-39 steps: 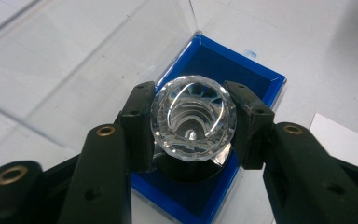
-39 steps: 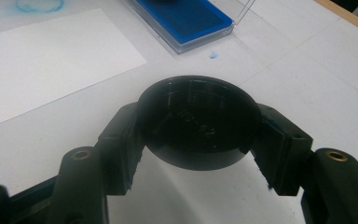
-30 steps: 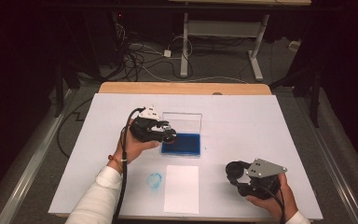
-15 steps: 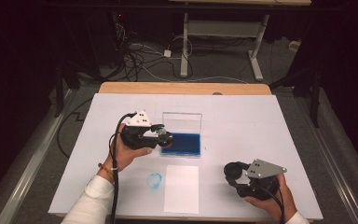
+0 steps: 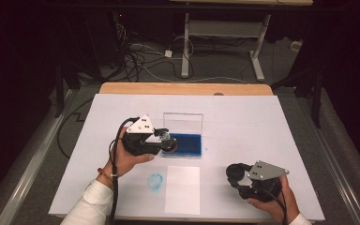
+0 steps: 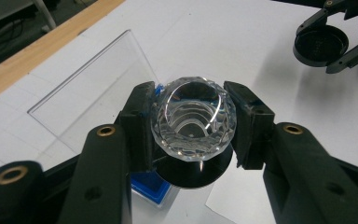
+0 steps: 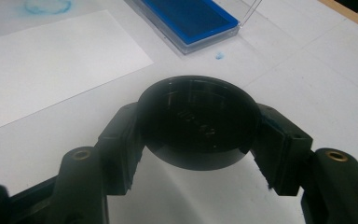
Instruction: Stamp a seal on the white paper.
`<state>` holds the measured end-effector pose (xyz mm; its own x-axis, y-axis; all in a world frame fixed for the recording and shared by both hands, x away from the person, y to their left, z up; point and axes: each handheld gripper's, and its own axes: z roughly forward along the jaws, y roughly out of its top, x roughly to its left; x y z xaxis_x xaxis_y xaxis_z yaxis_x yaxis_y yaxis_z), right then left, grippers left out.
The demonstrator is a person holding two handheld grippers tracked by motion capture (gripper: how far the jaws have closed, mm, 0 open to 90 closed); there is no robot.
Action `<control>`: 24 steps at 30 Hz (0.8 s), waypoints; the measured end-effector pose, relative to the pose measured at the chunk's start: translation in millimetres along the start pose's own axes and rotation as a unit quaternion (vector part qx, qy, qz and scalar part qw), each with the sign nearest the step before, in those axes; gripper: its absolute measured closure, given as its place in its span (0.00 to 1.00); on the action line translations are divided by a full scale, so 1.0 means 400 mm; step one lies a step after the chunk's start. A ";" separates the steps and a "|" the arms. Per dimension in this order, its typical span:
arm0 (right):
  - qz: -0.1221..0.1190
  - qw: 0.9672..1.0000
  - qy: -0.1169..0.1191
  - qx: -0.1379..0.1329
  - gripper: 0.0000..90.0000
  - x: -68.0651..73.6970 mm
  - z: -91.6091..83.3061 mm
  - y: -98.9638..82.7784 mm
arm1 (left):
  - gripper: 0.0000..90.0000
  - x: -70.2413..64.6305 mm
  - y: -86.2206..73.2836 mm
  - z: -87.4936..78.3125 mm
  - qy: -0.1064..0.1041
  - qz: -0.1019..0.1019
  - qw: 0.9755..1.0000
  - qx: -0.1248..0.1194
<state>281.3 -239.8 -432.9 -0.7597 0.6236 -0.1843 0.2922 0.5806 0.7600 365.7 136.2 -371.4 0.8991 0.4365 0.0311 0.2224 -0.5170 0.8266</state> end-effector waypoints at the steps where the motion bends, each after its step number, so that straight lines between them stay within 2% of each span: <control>1: -0.001 1.000 -0.001 0.000 0.43 0.000 -0.001 0.000 | 0.61 -0.005 0.001 -0.001 0.000 0.003 1.000 0.000; 8: -0.002 1.000 -0.003 -0.001 0.43 0.004 -0.004 -0.001 | 0.61 -0.039 0.012 -0.007 -0.005 0.016 1.000 -0.008; 13: -0.003 1.000 -0.004 0.000 0.43 0.004 -0.007 -0.002 | 0.61 -0.053 0.021 -0.012 -0.028 0.021 0.999 -0.009; 14: -0.004 1.000 -0.003 0.000 0.43 0.004 -0.007 -0.002 | 0.61 -0.056 0.024 -0.013 -0.028 0.023 0.999 -0.009; 20: -0.005 1.000 -0.002 0.001 0.43 0.006 -0.006 -0.001 | 0.61 -0.078 0.032 -0.012 -0.037 0.040 0.998 -0.004; 24: -0.007 1.000 -0.002 0.001 0.43 0.007 -0.006 -0.001 | 0.61 -0.088 0.029 -0.007 -0.040 0.045 0.998 0.001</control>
<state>277.7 -239.6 -432.1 -0.7613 0.6179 -0.1965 0.2838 0.5900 0.7559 335.6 116.8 -361.3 0.9427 0.3283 0.0591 0.1412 -0.5532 0.8210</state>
